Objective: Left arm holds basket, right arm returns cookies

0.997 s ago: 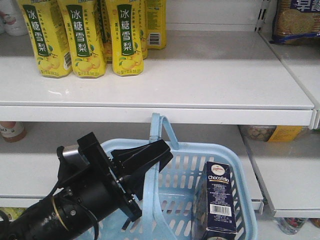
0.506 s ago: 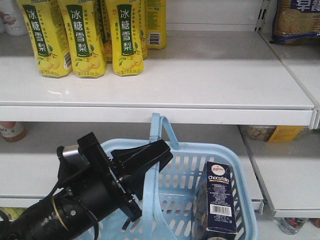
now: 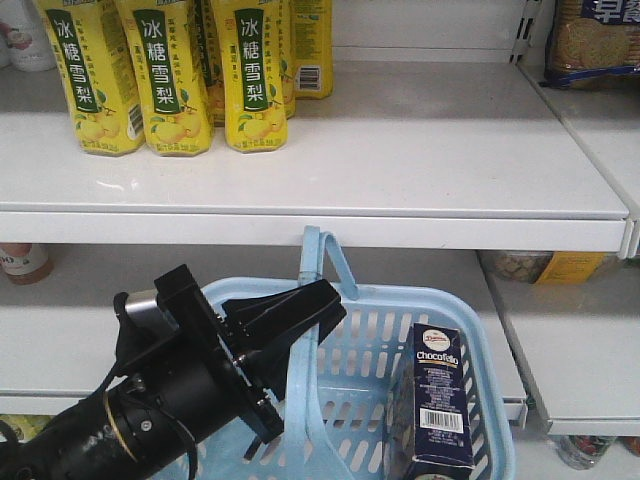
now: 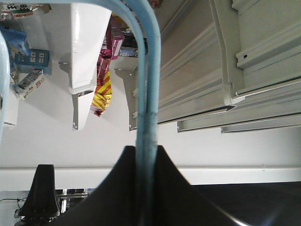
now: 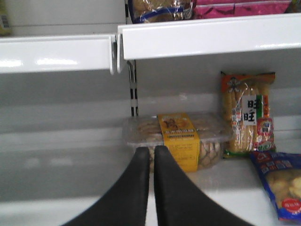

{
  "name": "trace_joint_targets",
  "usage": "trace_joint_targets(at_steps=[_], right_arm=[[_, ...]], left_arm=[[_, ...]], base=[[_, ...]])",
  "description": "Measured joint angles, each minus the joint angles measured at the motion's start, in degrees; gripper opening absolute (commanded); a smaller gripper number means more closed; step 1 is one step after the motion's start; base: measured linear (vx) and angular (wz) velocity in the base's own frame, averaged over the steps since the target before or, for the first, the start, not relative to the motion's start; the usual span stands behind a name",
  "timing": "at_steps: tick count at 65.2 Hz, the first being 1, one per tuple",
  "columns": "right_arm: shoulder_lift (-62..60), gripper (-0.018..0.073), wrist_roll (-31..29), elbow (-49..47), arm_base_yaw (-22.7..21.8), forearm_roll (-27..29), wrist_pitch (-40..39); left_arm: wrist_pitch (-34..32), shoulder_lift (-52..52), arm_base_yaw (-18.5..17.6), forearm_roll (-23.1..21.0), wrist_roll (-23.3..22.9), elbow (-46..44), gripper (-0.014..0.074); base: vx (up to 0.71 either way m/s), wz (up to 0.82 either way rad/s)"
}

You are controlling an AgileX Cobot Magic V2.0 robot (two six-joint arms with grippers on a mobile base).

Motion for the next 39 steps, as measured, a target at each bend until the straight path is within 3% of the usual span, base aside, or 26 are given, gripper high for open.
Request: trace_joint_targets(at_steps=[25,39], right_arm=[[0.0,-0.0006,0.0,0.0,0.0,2.9,-15.2],[0.0,-0.0006,0.0,-2.4,0.0,4.9,-16.5]], left_arm=[[0.0,0.0,0.0,0.0,0.0,0.0,0.0],[0.0,0.0,0.0,0.0,0.0,0.0,0.0]], base=[[0.0,0.0],[0.0,0.0]])
